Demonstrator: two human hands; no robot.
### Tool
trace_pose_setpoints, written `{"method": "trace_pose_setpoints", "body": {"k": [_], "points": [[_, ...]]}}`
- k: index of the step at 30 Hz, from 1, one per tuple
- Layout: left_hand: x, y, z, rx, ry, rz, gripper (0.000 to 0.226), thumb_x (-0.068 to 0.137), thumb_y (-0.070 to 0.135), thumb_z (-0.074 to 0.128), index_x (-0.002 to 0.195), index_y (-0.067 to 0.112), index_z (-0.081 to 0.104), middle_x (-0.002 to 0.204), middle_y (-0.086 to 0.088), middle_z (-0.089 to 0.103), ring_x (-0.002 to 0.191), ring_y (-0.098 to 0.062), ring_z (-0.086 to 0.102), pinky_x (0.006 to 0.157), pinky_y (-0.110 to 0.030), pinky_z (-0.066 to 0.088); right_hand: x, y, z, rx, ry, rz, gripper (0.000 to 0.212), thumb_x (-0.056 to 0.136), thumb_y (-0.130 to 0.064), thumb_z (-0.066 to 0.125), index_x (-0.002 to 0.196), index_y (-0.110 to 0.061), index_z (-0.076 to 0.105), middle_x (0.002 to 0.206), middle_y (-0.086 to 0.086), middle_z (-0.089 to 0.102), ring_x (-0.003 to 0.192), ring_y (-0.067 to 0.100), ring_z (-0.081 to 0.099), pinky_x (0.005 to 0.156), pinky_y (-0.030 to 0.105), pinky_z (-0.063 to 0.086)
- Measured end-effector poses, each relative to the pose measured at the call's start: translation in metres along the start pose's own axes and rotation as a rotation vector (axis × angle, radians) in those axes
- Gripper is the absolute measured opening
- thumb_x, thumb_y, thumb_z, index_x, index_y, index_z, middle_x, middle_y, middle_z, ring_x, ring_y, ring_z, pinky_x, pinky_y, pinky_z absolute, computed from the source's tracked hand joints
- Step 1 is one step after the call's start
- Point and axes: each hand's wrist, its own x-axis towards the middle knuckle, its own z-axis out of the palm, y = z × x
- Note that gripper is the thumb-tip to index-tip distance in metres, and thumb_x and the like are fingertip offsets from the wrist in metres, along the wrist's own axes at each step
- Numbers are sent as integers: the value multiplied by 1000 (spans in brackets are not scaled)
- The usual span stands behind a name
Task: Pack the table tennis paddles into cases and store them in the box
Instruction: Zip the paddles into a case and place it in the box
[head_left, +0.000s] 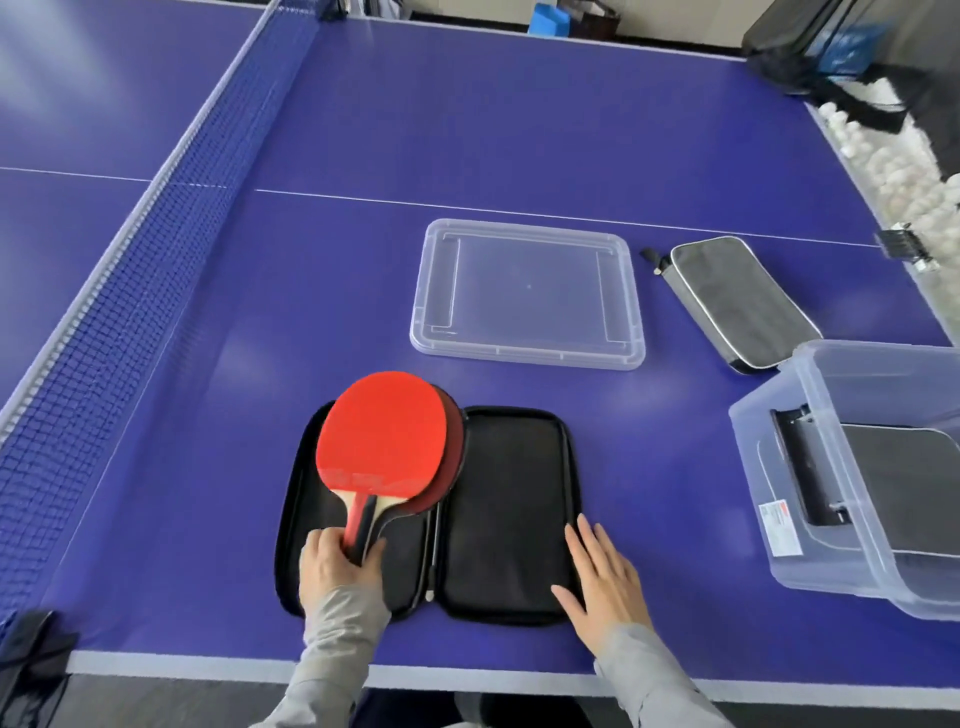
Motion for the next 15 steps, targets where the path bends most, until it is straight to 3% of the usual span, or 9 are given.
{"method": "trace_pose_setpoints", "body": {"k": [9, 13, 15], "points": [[-97, 45, 98, -14, -33, -77, 27, 69, 11, 79, 82, -4, 60, 89, -18, 56, 91, -37, 53, 79, -44, 42, 1, 17, 11, 29, 37, -96, 75, 95, -54, 33, 150, -23, -8, 159, -4, -13, 147, 21, -9, 117, 38, 12], [-108, 47, 121, -15, -13, -102, 26, 68, 11, 78, 83, -2, 61, 90, -16, 56, 91, -36, 52, 81, -41, 40, -3, 17, 9, 52, 128, -111, 77, 88, -51, 54, 150, -18, 21, 158, 1, 15, 146, 25, 15, 111, 43, 29], [-108, 48, 129, -17, 6, -117, 26, 68, 12, 78, 82, 0, 60, 89, -15, 56, 90, -35, 51, 79, -42, 41, -3, 18, 11, 65, 139, -125, 77, 89, -50, 52, 151, -19, 18, 159, 0, 12, 147, 24, 10, 113, 42, 26]]}}
